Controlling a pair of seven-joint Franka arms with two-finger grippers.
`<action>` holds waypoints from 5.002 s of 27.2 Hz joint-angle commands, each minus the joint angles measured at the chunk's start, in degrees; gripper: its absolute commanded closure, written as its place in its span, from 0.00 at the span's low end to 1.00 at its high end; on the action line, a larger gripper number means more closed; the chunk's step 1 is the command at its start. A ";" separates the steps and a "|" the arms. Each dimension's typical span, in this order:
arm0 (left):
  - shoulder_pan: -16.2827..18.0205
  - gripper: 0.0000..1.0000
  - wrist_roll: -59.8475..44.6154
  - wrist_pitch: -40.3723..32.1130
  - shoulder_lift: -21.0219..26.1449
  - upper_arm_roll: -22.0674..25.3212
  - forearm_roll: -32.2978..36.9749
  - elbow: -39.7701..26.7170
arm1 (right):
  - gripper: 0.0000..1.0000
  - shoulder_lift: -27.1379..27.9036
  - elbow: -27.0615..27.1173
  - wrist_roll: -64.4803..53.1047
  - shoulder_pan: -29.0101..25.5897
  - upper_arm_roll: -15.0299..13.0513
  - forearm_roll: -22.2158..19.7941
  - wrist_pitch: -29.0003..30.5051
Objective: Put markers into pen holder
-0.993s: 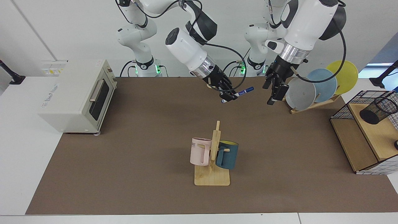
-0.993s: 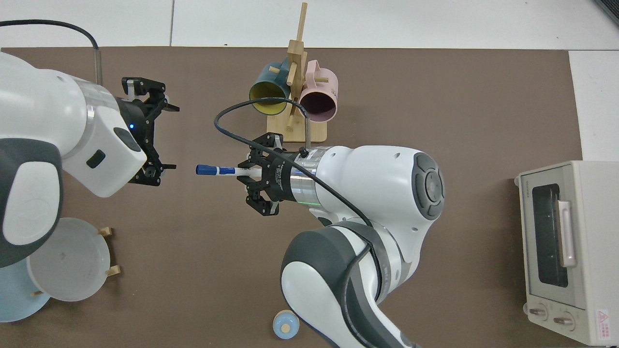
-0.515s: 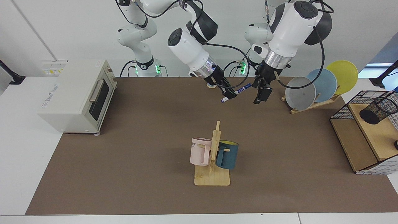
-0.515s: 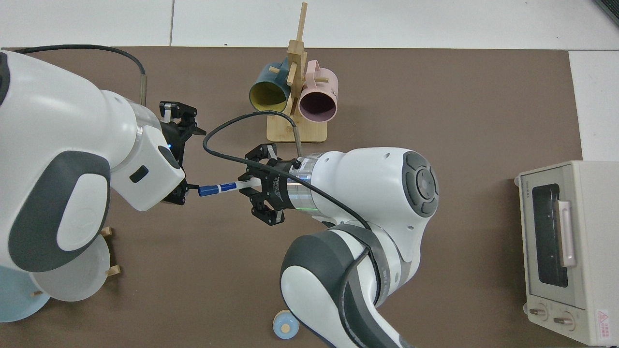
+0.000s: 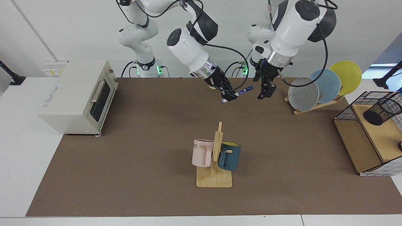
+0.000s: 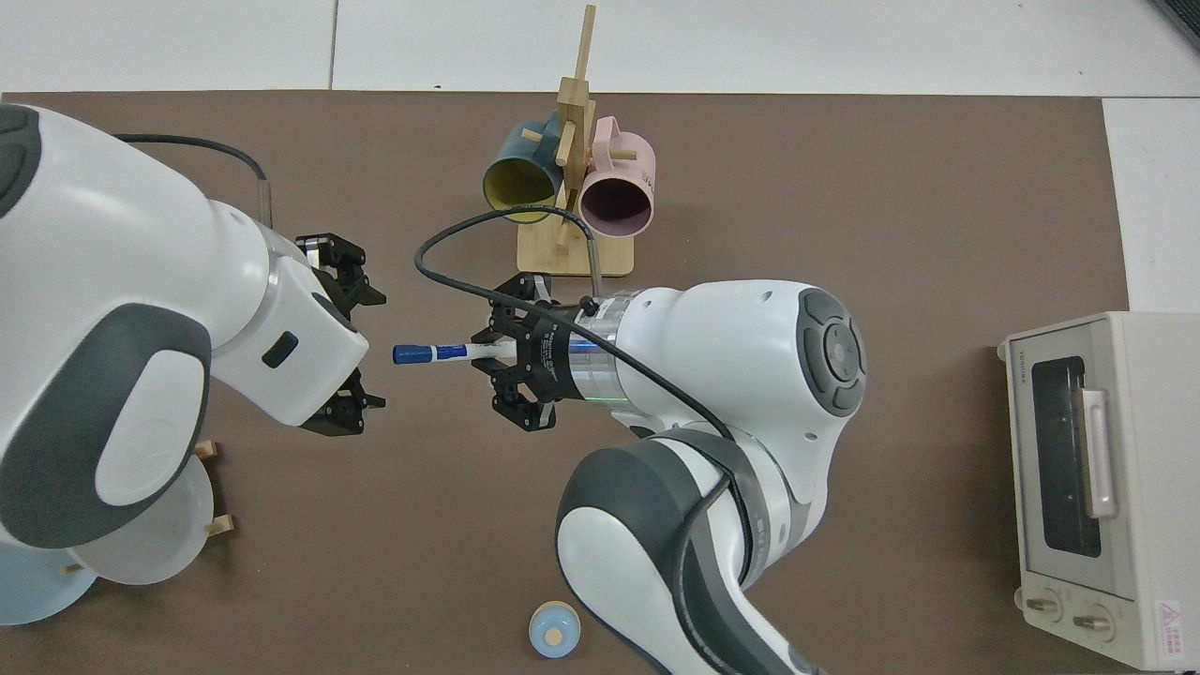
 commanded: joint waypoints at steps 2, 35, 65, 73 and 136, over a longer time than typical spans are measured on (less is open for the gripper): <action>-1.44 0.09 -4.05 0.56 -1.71 -0.73 0.14 -1.62 | 1.00 -0.69 -0.65 0.50 -0.18 0.41 -1.36 0.85; -1.44 1.00 -5.45 3.02 -1.97 -1.34 0.75 -2.94 | 0.00 -0.96 -0.92 -2.23 0.00 0.33 -3.82 -0.03; 23.33 1.00 1.21 -1.90 -1.18 -0.82 18.42 -1.63 | 0.00 -9.65 -0.65 -81.50 -24.26 -0.29 -39.85 -34.66; 28.09 1.00 7.45 -1.28 1.98 -0.82 31.76 3.64 | 0.00 -13.17 -0.21 -88.19 -28.56 -0.73 -42.06 -34.40; 27.91 0.00 14.25 4.52 6.99 -1.52 42.78 4.44 | 0.00 -17.57 5.76 -101.90 -34.89 -1.17 -42.76 -49.34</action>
